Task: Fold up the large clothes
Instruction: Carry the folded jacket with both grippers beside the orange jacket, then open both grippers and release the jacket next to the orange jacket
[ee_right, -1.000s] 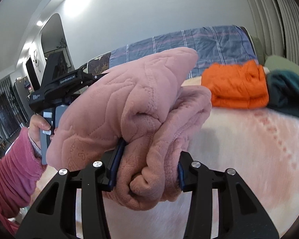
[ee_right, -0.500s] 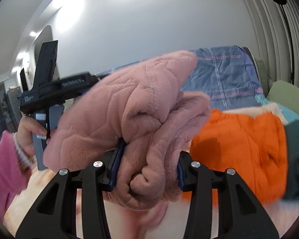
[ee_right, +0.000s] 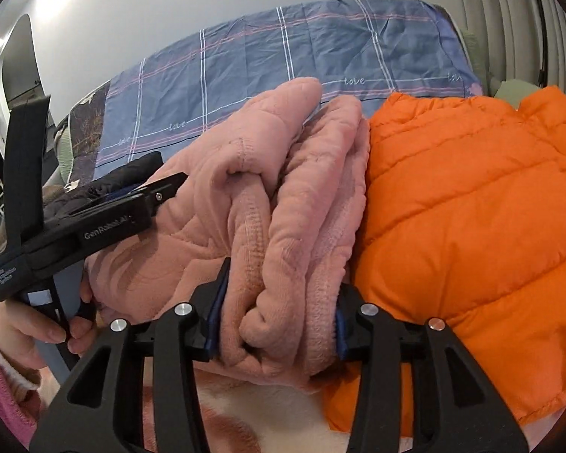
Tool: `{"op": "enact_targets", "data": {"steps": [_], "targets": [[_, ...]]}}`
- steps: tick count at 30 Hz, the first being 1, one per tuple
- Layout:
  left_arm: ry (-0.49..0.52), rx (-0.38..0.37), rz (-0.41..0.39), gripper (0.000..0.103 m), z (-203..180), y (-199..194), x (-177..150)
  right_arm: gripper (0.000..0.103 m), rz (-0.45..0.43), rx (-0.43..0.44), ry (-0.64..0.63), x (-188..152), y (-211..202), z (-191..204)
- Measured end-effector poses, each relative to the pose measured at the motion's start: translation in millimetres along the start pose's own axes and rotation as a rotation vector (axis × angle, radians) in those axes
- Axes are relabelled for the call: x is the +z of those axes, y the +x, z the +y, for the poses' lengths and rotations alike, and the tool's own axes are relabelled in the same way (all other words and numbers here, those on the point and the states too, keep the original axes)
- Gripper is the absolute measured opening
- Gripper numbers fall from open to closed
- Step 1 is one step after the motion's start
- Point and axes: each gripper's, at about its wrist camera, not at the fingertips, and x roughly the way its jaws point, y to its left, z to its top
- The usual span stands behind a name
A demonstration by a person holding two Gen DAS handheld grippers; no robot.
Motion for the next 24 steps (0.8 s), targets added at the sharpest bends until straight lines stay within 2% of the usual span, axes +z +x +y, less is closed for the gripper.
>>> {"op": "enact_targets", "data": {"steps": [3, 10, 15, 17, 21, 24], "targets": [[0.020, 0.038, -0.030, 0.070, -8, -2, -5, 0.045, -0.004, 0.000, 0.000, -1, 0, 0], [0.002, 0.032, -0.061, 0.070, -3, -19, -12, 0.048, -0.014, 0.008, -0.001, -2, 4, -6], [-0.011, 0.065, -0.084, 0.076, -6, -28, -19, 0.055, -0.030, -0.006, -0.014, -6, -2, -3], [-0.036, 0.056, -0.082, 0.077, -4, -34, -22, 0.059, -0.031, -0.030, -0.017, -10, -9, 0], [-0.075, 0.020, -0.048, 0.079, -5, -64, -29, 0.074, -0.037, -0.084, 0.023, -21, -41, -1], [-0.054, 0.008, -0.014, 0.084, -13, -90, -43, 0.076, -0.019, -0.144, -0.007, -44, -67, 5]]}}
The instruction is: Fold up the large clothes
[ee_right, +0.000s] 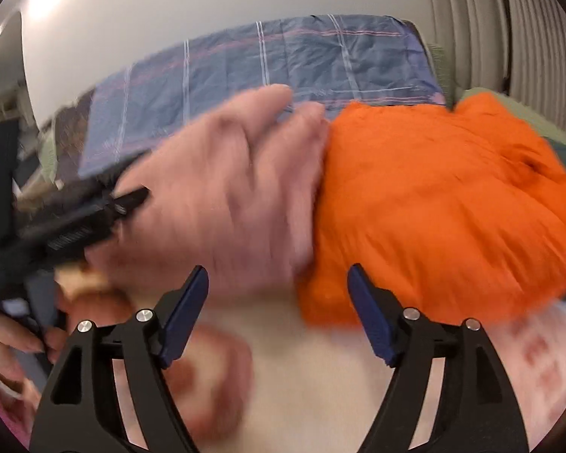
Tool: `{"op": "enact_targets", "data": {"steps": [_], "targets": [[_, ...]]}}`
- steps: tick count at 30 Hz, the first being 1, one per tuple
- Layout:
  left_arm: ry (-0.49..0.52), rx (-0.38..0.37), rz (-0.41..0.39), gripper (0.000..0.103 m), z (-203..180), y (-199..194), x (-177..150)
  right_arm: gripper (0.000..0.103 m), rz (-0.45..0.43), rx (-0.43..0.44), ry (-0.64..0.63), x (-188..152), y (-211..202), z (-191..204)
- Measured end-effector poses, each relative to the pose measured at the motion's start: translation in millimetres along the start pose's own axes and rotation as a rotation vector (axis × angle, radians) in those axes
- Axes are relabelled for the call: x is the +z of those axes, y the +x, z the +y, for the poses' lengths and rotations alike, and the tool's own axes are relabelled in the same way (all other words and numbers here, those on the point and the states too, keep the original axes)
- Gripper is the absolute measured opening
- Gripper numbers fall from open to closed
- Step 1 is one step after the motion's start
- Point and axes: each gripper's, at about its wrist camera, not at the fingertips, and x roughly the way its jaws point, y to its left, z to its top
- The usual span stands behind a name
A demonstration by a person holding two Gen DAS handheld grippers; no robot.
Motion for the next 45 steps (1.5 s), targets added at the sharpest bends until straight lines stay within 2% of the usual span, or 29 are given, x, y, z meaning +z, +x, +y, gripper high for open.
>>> {"op": "enact_targets", "data": {"steps": [2, 5, 9, 12, 18, 20, 25, 30, 32, 34, 40, 45], "targets": [[0.006, -0.006, 0.004, 0.088, -4, -20, -7, 0.076, 0.007, -0.021, -0.005, -13, -14, 1], [0.030, -0.039, 0.056, 0.089, -13, -52, -19, 0.076, 0.002, -0.033, 0.021, -30, -42, 1], [0.139, 0.012, -0.001, 0.094, -37, -115, -42, 0.081, -0.045, -0.045, 0.019, -48, -90, 11], [0.174, -0.019, -0.026, 0.098, -52, -157, -58, 0.086, -0.102, -0.054, -0.025, -60, -134, 28], [0.147, -0.031, -0.084, 0.101, -63, -250, -89, 0.095, -0.190, -0.057, -0.015, -82, -219, 49], [0.138, -0.013, -0.103, 0.101, -62, -273, -97, 0.102, -0.211, -0.071, 0.005, -89, -246, 53], [0.143, 0.052, -0.142, 0.101, -63, -333, -130, 0.102, -0.222, -0.066, 0.032, -109, -291, 62], [0.107, 0.076, -0.158, 0.101, -67, -371, -161, 0.102, -0.205, -0.093, 0.005, -134, -316, 74], [0.092, 0.079, -0.157, 0.101, -70, -382, -170, 0.102, -0.202, -0.128, -0.013, -139, -323, 79], [0.082, 0.096, -0.159, 0.101, -71, -389, -174, 0.102, -0.218, -0.170, -0.025, -144, -334, 83], [0.068, 0.175, -0.159, 0.101, -76, -413, -182, 0.102, -0.248, -0.221, -0.040, -156, -355, 91], [0.102, 0.222, -0.173, 0.101, -85, -428, -190, 0.102, -0.222, -0.210, -0.038, -164, -360, 95]]}}
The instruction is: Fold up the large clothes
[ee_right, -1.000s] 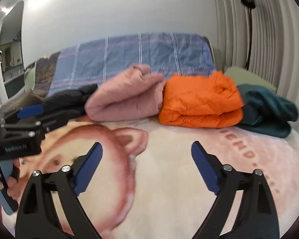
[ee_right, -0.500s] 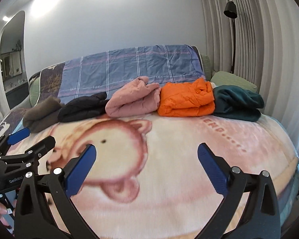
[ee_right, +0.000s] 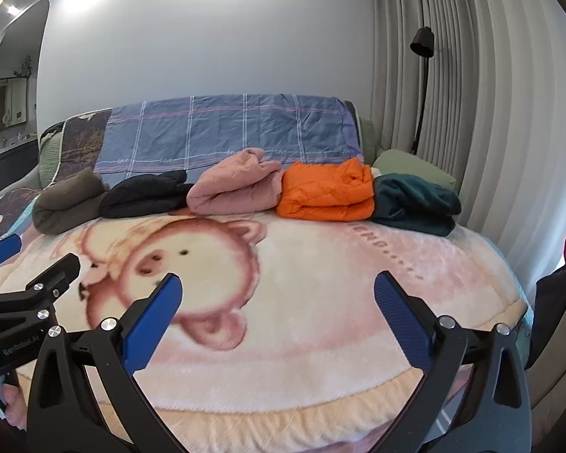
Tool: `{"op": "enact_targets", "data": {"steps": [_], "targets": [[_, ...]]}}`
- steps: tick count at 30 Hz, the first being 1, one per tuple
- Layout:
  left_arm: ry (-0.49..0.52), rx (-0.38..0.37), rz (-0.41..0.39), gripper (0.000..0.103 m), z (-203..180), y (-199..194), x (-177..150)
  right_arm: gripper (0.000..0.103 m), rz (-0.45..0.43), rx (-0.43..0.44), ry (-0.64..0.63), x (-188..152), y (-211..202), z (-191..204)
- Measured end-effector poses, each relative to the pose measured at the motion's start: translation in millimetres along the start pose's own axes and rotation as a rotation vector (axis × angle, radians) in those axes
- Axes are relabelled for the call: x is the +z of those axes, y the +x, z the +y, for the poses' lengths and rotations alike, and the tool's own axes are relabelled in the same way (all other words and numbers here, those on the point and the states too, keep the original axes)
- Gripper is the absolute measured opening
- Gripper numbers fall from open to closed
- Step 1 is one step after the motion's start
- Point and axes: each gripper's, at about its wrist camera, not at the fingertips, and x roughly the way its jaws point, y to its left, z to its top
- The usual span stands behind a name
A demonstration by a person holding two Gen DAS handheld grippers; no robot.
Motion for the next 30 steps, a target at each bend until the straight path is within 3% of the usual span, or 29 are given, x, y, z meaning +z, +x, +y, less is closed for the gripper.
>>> {"op": "enact_targets", "data": {"steps": [3, 8, 18, 30], "targets": [[-0.002, -0.007, -0.020, 0.101, 1, -11, -4, 0.102, 0.000, -0.002, 0.046, -5, -9, -4], [-0.039, 0.024, 0.043, 0.101, 6, -7, -8, 0.102, 0.077, 0.066, 0.097, -8, -8, -12], [0.005, 0.009, 0.120, 0.101, -11, 7, -16, 0.102, 0.207, 0.048, 0.063, -21, 17, -9], [0.031, 0.010, 0.193, 0.101, -22, 37, -25, 0.102, 0.187, -0.058, 0.007, -23, 33, -11]]}}
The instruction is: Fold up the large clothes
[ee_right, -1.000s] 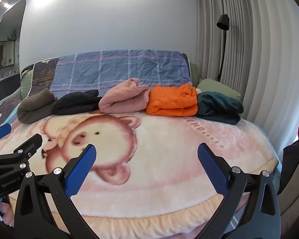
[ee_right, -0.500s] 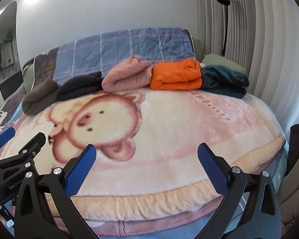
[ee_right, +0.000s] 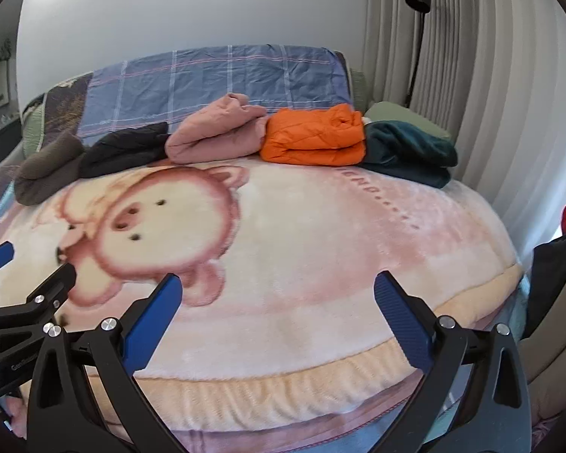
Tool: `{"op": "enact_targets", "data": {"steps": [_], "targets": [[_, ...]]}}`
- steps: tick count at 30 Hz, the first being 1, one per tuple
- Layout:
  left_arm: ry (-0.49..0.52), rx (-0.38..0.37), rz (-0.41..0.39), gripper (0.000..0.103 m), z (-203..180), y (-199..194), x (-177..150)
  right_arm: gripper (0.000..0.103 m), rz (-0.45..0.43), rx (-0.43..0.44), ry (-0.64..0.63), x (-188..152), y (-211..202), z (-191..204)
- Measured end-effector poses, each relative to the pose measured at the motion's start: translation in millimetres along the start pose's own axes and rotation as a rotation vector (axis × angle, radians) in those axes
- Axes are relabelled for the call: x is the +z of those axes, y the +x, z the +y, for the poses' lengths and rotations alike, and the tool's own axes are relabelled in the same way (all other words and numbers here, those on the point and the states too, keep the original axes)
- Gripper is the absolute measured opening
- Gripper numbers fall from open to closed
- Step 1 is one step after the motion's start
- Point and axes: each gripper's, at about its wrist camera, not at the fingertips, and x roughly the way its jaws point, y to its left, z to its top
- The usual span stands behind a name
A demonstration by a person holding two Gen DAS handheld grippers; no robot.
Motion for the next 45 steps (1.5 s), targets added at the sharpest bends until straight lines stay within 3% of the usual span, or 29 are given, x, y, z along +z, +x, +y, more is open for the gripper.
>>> {"op": "enact_targets", "data": {"steps": [11, 35, 45], "targets": [[0.000, -0.011, 0.044, 0.101, -5, 19, -2, 0.102, 0.021, -0.010, -0.005, 0, 15, 0], [-0.060, -0.002, 0.010, 0.101, 9, 5, -1, 0.102, -0.132, 0.086, 0.023, 5, -9, -1], [-0.075, 0.003, -0.007, 0.101, 15, -3, -1, 0.102, -0.149, 0.116, 0.013, 5, -15, 1]]}}
